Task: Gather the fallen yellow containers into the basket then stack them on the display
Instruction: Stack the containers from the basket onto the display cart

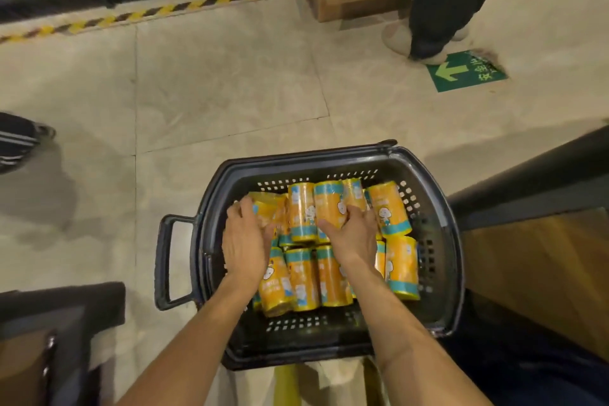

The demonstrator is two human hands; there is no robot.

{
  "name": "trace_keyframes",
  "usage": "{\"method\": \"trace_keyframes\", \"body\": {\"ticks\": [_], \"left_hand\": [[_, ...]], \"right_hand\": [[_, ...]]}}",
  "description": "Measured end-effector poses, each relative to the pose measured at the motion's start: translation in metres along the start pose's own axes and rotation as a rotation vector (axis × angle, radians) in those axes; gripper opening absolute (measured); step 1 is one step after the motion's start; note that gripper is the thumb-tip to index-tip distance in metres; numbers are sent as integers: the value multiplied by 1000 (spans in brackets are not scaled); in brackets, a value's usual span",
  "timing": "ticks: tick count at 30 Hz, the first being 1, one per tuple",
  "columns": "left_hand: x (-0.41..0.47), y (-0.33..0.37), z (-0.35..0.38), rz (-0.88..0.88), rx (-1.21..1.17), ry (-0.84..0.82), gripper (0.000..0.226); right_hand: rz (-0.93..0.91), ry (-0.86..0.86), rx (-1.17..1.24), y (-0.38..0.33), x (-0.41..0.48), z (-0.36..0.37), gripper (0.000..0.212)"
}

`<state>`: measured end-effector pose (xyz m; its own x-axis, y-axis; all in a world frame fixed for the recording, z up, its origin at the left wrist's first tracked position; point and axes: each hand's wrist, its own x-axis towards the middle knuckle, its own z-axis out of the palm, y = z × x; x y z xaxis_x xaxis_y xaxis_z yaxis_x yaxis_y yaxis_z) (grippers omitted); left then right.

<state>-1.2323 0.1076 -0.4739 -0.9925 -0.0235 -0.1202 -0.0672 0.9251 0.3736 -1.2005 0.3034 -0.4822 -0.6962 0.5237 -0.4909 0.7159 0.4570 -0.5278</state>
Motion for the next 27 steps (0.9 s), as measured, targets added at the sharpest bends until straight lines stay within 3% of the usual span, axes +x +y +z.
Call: {"method": "trace_keyframes", "body": {"ticks": [5,11,15,18,21,24,27], "left_hand": [[4,-13,4,-150,-328,-31,70],[10,-23,4,-118,-273,-127,49],[5,-3,-7,-99,-342,-136,36],[1,31,-27,-77,-464,-165,32],[-2,67,-54,-69,-598,-187,36],[-10,103,-82,38,-736,-191,29],[-29,145,-119,151,-839,-227,40]], "right_hand": [[5,16,57,-1,0,6,77],[76,-77,226,-3,1,2,86],[173,-231,612,5,-10,-24,74],[136,-321,771,3,-22,-59,71],[43,-262,836,-7,-41,-97,58],[-59,-145,871,-19,-71,-143,68],[-186,-33,860,-24,-109,-197,50]]}}
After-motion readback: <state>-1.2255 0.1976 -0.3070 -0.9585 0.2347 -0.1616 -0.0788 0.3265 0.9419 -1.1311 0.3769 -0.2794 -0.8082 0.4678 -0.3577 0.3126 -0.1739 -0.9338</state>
